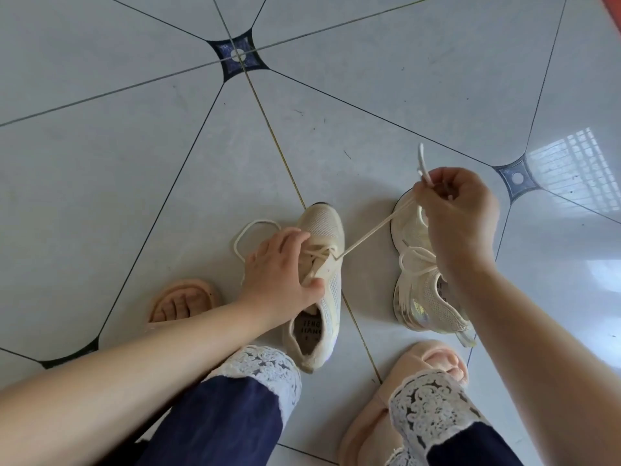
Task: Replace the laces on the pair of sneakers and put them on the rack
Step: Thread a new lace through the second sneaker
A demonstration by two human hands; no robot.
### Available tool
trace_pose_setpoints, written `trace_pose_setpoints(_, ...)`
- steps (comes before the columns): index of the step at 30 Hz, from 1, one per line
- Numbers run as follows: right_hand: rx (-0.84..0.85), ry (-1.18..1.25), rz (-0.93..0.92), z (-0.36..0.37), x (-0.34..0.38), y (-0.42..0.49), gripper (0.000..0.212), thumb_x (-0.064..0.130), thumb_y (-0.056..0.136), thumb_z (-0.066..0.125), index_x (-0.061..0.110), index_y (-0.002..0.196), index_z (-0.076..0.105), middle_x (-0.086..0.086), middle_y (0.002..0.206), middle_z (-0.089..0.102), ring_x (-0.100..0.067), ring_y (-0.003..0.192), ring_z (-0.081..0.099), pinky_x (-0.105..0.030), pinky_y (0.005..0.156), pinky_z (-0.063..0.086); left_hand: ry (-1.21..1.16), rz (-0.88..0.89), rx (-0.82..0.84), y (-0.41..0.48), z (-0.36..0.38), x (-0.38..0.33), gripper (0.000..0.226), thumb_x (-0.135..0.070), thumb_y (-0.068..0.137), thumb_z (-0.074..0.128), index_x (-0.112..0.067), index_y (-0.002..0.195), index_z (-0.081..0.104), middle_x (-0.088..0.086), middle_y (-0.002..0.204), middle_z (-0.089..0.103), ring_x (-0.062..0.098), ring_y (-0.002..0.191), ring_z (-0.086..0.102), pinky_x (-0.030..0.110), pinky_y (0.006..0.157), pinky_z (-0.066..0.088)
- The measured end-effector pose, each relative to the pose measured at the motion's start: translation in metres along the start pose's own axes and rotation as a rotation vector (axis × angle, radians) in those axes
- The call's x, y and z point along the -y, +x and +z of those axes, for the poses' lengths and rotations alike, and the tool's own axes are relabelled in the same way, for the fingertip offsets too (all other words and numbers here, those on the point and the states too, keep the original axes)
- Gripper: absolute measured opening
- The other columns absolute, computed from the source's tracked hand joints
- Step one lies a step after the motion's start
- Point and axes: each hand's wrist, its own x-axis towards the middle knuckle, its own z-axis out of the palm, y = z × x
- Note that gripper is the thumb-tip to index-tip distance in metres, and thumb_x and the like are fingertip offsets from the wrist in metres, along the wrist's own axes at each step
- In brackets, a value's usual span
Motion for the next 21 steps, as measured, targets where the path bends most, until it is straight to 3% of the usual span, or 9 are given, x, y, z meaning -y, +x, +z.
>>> trace_pose_setpoints(5, 0.214, -0.073, 0.059, 0.003, -0.002, 0.003, 0.012, 0.020, 0.079, 0.066, 0.028, 0.074, 0.059, 0.013, 0.060, 0.053, -0.008, 0.052, 0.046, -0.032, 0.059, 0.037, -0.049, 0.043, 0.009, -0.005, -0.007, 0.002, 0.074, -0.055, 0.070, 0.055, -0.018, 0.133, 0.039, 0.001, 0.133, 0.041, 0.020, 0.124, 0.038, 0.038, 0.105, 0.030)
trace_pose_setpoints(8, 0.350, -0.171, 0.063, 0.006, -0.011, -0.006, 0.012, 0.023, 0.079, 0.070, 0.029, 0.085, 0.061, 0.012, 0.060, 0.052, 0.001, 0.043, 0.046, -0.021, 0.052, 0.037, -0.121, 0.108, 0.067, -0.014, -0.010, 0.005, 0.084, -0.075, 0.066, 0.042, -0.022, 0.131, 0.043, -0.002, 0.133, 0.042, 0.013, 0.123, 0.037, 0.033, 0.104, 0.032)
trace_pose_setpoints(10, 0.449, -0.328, -0.012, 0.009, -0.014, -0.012, 0.019, 0.027, 0.078, 0.071, 0.029, 0.094, 0.061, 0.012, 0.061, 0.054, 0.007, 0.045, 0.048, -0.011, 0.047, 0.035, -0.165, 0.147, 0.071, -0.018, -0.010, 0.006, 0.084, -0.077, 0.068, 0.044, -0.020, 0.129, 0.048, -0.001, 0.132, 0.043, 0.010, 0.121, 0.037, 0.030, 0.103, 0.032)
trace_pose_setpoints(15, 0.579, -0.467, -0.134, 0.013, -0.014, -0.027, 0.058, 0.032, 0.076, 0.072, 0.026, 0.127, 0.046, 0.009, 0.077, 0.060, 0.003, 0.070, 0.053, -0.007, 0.058, 0.039, -0.143, 0.162, 0.066, -0.013, -0.005, 0.009, 0.067, -0.045, 0.066, 0.076, -0.017, 0.123, 0.056, -0.003, 0.132, 0.042, 0.013, 0.124, 0.035, 0.026, 0.104, 0.025)
trace_pose_setpoints(20, 0.663, -0.464, -0.229, 0.020, -0.012, -0.042, 0.035, 0.043, 0.076, 0.065, 0.035, 0.110, 0.059, 0.016, 0.074, 0.053, 0.006, 0.064, 0.049, -0.007, 0.058, 0.036, -0.163, 0.152, 0.116, -0.004, -0.010, 0.008, 0.057, -0.037, 0.064, 0.076, -0.025, 0.115, 0.055, -0.016, 0.118, 0.038, -0.002, 0.110, 0.031, 0.002, 0.091, 0.018)
trace_pose_setpoints(21, 0.695, -0.498, -0.251, 0.022, -0.013, -0.047, 0.032, 0.047, 0.075, 0.065, 0.037, 0.104, 0.062, 0.017, 0.075, 0.051, 0.006, 0.066, 0.049, -0.008, 0.057, 0.034, -0.162, 0.154, 0.138, -0.003, -0.012, 0.008, 0.053, -0.035, 0.065, 0.075, -0.027, 0.113, 0.053, -0.017, 0.116, 0.038, -0.002, 0.109, 0.033, 0.002, 0.090, 0.020)
